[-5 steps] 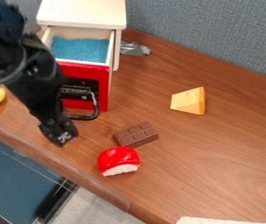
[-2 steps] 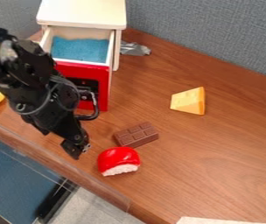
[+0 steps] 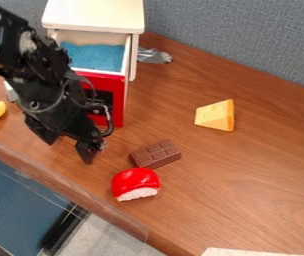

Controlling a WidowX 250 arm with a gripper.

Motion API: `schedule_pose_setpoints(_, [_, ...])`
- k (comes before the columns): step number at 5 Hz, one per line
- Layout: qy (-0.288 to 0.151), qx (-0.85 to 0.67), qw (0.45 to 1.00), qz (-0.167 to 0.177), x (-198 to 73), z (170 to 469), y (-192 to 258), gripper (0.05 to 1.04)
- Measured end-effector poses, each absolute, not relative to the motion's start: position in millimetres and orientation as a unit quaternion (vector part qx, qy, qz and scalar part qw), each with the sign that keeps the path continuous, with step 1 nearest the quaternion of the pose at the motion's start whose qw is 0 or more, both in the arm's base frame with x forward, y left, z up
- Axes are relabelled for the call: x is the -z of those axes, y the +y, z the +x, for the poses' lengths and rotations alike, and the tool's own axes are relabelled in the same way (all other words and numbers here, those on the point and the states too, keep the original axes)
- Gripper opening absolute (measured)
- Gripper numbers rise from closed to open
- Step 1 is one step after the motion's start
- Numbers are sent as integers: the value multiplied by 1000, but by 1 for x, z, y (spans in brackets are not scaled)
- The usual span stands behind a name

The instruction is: Close the drawer

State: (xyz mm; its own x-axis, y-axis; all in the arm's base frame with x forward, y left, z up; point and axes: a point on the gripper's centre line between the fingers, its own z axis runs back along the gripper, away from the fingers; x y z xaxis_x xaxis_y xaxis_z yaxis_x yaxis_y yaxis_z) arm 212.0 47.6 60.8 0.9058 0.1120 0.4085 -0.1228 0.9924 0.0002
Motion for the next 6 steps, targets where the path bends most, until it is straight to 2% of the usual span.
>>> schedule_pose_setpoints(3, [-112,-259,959,-8,-66,202,59,1001])
schedule_pose_setpoints(4, [-112,-258,960,-16,-64,204,58,1001])
schedule_pose_setpoints(6, [-114,-236,965,0,-43,202,66,1001])
